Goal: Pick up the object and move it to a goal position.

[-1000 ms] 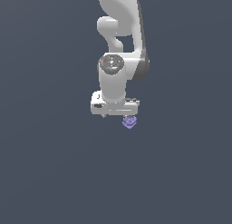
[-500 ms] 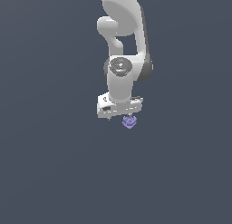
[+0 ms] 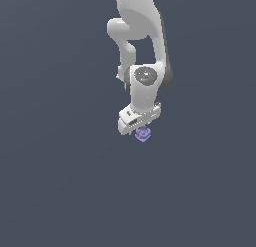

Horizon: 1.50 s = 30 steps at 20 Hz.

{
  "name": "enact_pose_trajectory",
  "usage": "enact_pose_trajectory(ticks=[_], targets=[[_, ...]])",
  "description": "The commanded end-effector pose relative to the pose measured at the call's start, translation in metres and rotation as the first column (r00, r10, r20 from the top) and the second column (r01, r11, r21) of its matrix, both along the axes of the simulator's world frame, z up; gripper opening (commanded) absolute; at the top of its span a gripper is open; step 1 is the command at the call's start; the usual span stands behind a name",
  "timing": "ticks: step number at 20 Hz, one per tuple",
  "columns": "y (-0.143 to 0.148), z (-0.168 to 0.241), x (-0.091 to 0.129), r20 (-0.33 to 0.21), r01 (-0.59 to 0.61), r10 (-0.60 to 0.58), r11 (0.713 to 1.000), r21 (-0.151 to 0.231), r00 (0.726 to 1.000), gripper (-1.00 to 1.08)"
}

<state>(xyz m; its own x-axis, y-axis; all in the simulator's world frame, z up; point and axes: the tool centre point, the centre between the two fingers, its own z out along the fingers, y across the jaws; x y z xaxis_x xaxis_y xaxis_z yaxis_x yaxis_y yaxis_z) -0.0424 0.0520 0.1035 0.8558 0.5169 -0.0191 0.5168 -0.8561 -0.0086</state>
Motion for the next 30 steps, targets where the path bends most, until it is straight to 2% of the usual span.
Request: enact_pose_trajectory(ticks=[1,6,11,19,30], targets=[[0.008,-0.004,-0.004,0.007,-0.076,0.076,0.997,0.001,0.997,1.0],[0.019,-0.01,-0.011,0.015,-0.18,0.18,0.984,0.002,0.984,1.0],[0.025,-0.014,-0.014,0.02,-0.234,0.234,0.972,0.002,0.972,1.0],[0.026,-0.019,-0.015,0.02,-0.237,0.237,0.971,0.003,0.971,1.0],[0.026,-0.062,-0.015,0.021,-0.243,0.243,0.97,0.003,0.97,1.0]])
